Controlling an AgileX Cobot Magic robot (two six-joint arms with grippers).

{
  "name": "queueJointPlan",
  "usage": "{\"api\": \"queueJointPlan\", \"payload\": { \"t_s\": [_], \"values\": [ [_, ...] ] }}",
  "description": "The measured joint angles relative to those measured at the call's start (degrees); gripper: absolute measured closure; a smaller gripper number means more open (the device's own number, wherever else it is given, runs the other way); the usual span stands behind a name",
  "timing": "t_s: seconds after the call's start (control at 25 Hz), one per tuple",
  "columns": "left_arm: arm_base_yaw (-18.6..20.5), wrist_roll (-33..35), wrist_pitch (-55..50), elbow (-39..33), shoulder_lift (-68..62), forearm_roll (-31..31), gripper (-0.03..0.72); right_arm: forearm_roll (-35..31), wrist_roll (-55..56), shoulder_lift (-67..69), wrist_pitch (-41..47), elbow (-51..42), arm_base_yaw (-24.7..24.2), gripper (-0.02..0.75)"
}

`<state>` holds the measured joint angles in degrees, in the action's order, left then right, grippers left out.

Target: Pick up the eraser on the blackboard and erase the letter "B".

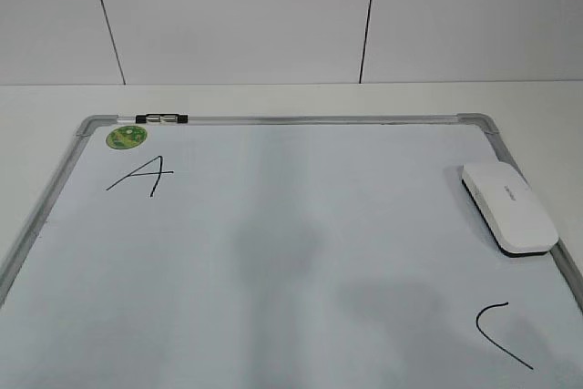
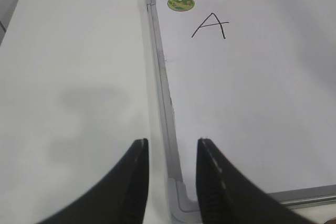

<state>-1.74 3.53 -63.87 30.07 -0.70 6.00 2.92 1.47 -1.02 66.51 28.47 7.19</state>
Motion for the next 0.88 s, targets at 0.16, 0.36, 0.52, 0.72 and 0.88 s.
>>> {"api": "queueJointPlan", "payload": {
  "t_s": [0.16,0.36,0.52,0.72,0.88],
  "values": [
    [0.0,0.0,0.0,0.0,0.0,0.0,0.452,0.0,-0.1,0.0,-0.1,0.0,0.0,0.166],
    [0.0,0.1,0.0,0.0,0.0,0.0,0.452,0.3,-0.2,0.0,-0.1,0.0,0.0,0.166],
    [0.0,0.1,0.0,0.0,0.0,0.0,0.452,1.6,-0.3,0.0,-0.1,0.0,0.0,0.166],
    [0.0,0.1,0.0,0.0,0.0,0.0,0.452,3.1,-0.3,0.0,-0.1,0.0,0.0,0.166],
    [0.0,0.1,0.0,0.0,0.0,0.0,0.452,4.0,-0.3,0.0,-0.1,0.0,0.0,0.166]
  ]
}}
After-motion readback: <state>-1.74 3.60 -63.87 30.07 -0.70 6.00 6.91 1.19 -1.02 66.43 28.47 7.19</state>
